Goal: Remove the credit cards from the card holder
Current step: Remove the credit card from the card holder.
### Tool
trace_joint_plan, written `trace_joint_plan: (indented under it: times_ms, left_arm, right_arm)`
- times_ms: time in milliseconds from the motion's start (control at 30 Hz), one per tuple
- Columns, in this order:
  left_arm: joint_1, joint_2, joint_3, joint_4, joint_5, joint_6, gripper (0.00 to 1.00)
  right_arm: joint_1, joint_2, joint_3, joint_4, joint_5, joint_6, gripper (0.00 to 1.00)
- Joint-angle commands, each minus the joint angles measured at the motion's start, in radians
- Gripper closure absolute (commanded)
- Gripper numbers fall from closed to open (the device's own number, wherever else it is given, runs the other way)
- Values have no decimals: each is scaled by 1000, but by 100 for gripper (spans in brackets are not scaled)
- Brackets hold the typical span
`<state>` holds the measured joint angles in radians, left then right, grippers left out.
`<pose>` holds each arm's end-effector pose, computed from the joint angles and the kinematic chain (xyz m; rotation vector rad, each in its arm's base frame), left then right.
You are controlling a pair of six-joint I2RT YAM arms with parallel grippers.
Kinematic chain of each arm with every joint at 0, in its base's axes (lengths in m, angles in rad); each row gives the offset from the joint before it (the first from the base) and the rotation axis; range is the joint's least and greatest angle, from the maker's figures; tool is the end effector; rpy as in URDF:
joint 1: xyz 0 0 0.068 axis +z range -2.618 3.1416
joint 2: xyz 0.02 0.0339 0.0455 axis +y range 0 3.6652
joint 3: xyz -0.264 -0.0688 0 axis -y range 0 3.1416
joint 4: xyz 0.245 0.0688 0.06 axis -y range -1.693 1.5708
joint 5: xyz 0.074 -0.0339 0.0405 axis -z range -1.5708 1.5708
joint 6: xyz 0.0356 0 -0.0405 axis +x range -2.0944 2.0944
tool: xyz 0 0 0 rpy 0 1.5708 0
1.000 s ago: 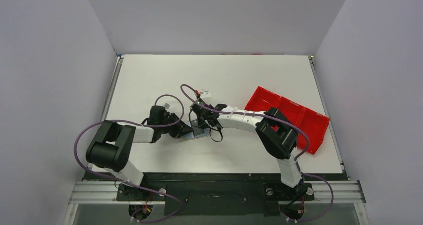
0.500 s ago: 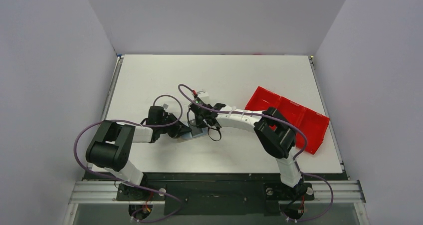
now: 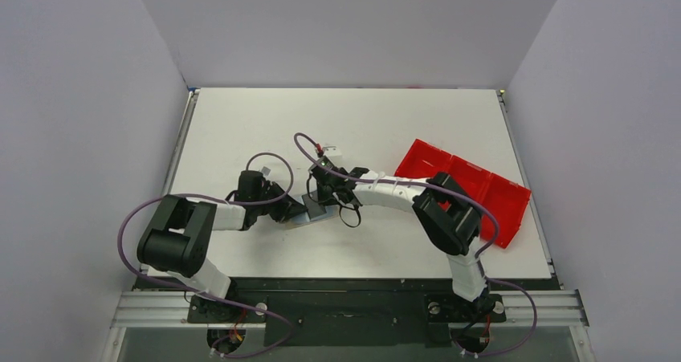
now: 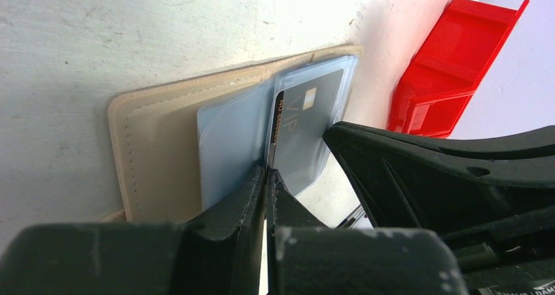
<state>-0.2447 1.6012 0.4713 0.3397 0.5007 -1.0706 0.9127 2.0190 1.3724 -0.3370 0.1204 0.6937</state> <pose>0.2490 -0.0798 0.1066 -0.7842 2.4641 -1.1672 0.2643 0.3350 0.1607 -0.2382 2.6018 0.4590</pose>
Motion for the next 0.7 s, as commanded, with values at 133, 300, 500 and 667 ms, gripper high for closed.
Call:
trace_joint_plan:
  times_ms: [133,300,500,667]
  left_arm:
    - [4,-85,24,-85,-52,48,100]
    - [4,-87,18,-101,-63,59,100]
    - [2,-84,24,-111,-68,79,100]
    - [2,-60,30,-93,-54,79,100]
  right_arm:
    - [-67,23,-182,-53,-23,41,100]
    - [-81,14,-202,-39,-24,46,100]
    - [-86,19,-225,-19,-45,48,100]
    - [-82,8,-259,-18,-18,28,100]
